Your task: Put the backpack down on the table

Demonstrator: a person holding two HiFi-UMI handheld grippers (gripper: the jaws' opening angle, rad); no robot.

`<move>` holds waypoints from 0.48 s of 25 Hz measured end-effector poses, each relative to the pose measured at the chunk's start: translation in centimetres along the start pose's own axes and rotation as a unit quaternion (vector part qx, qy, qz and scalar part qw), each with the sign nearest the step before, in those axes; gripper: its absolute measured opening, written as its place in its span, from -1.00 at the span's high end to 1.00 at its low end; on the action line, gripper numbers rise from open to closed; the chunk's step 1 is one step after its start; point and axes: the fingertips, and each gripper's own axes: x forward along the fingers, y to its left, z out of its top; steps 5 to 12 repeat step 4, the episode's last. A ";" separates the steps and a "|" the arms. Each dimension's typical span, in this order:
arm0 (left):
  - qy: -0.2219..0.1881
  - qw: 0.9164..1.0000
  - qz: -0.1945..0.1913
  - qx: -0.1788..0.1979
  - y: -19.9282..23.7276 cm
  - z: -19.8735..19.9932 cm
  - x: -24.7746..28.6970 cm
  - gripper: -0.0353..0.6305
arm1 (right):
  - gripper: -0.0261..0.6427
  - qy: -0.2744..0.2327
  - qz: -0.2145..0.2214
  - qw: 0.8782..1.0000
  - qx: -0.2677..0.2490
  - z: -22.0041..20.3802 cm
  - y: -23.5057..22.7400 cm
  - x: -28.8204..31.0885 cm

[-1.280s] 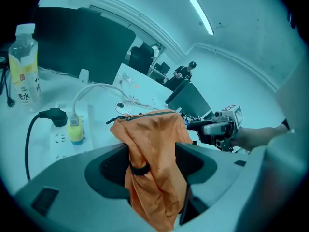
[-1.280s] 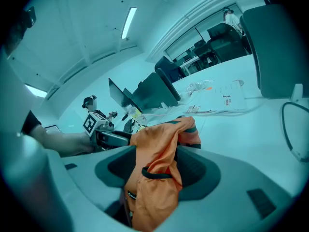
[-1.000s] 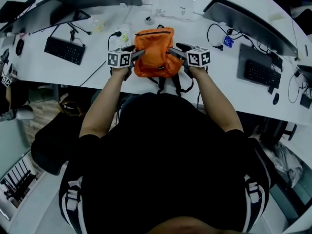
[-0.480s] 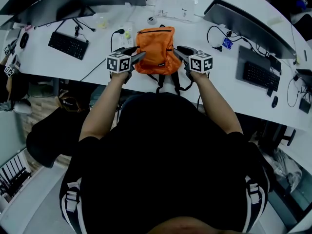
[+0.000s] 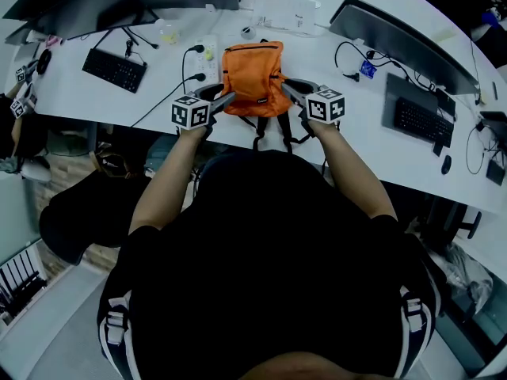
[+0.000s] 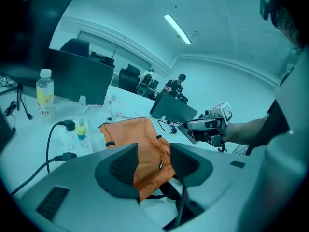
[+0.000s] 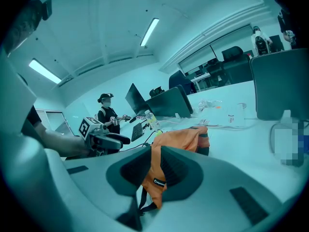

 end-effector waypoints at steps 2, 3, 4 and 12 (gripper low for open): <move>-0.015 1.000 0.004 0.014 -0.4 0.4 -0.6 0.30 | 0.73 -0.003 0.006 1.000 -0.001 0.0 0.6 -0.3; -0.023 1.000 0.004 0.020 -0.6 0.7 -0.8 0.32 | 0.73 -0.005 0.008 1.000 -0.001 0.0 0.8 -0.4; -0.030 0.999 0.005 0.026 -0.8 0.9 -1.1 0.35 | 0.74 -0.007 0.010 1.000 -0.001 0.0 1.0 -0.6; -0.030 0.999 0.005 0.026 -0.8 0.9 -1.1 0.35 | 0.74 -0.007 0.010 1.000 -0.001 0.0 1.0 -0.6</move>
